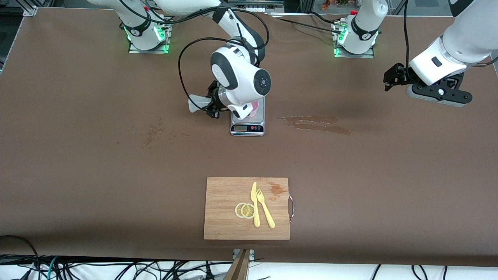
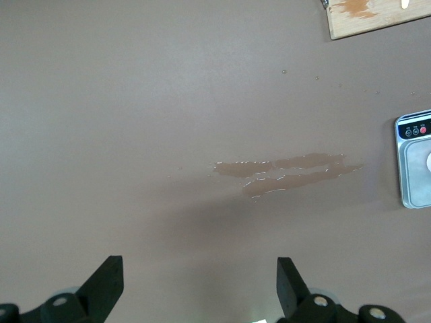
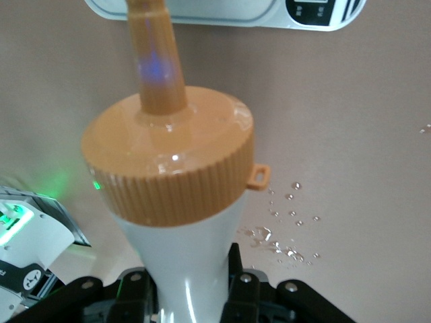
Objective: Add sauce to pink cup with both arms
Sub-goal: 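Tilt the bottle nozzle over the pink cup and squeeze sauce in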
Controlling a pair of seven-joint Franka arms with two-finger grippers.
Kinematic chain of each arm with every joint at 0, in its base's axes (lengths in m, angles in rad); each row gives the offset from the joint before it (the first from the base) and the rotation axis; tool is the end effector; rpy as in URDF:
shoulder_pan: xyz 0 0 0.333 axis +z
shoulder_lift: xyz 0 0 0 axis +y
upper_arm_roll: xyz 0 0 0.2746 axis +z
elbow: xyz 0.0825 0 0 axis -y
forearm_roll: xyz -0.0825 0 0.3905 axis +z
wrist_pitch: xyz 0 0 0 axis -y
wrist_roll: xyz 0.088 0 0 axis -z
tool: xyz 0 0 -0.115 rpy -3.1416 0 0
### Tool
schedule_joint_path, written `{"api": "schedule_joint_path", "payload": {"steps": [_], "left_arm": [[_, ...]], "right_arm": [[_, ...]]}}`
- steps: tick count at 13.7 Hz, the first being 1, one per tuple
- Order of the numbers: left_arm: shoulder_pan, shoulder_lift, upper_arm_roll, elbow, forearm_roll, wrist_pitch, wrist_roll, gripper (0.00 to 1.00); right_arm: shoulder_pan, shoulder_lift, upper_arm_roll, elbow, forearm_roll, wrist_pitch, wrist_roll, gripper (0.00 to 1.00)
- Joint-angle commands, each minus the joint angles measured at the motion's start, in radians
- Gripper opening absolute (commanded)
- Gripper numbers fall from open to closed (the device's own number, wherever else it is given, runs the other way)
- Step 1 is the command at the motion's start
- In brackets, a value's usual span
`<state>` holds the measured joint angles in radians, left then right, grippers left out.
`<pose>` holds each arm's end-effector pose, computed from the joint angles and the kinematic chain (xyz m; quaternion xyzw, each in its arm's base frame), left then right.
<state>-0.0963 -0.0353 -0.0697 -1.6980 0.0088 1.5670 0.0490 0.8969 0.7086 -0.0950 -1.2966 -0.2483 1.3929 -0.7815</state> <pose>0.5384 -0.0897 0.5337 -0.9931 0.1073 0.0475 0.0084 0.4597 0.4440 0.2607 0.6497 0.6825 -0.2950 0.1584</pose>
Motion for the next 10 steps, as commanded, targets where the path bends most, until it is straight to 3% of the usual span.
{"api": "schedule_joint_path", "payload": {"steps": [1, 6, 10], "left_arm": [[-0.007, 0.006, 0.002, 0.024, 0.022, -0.022, 0.015, 1.0], [-0.005, 0.006, 0.002, 0.024, 0.022, -0.022, 0.015, 1.0], [-0.005, 0.006, 0.004, 0.024, 0.022, -0.022, 0.015, 1.0]], "right_arm": [[0.019, 0.032, -0.005, 0.056, -0.04, -0.046, 0.011, 0.06], [0.045, 0.091, -0.011, 0.144, -0.078, -0.098, 0.011, 0.06], [0.059, 0.098, -0.02, 0.148, -0.097, -0.106, 0.011, 0.06]]}}
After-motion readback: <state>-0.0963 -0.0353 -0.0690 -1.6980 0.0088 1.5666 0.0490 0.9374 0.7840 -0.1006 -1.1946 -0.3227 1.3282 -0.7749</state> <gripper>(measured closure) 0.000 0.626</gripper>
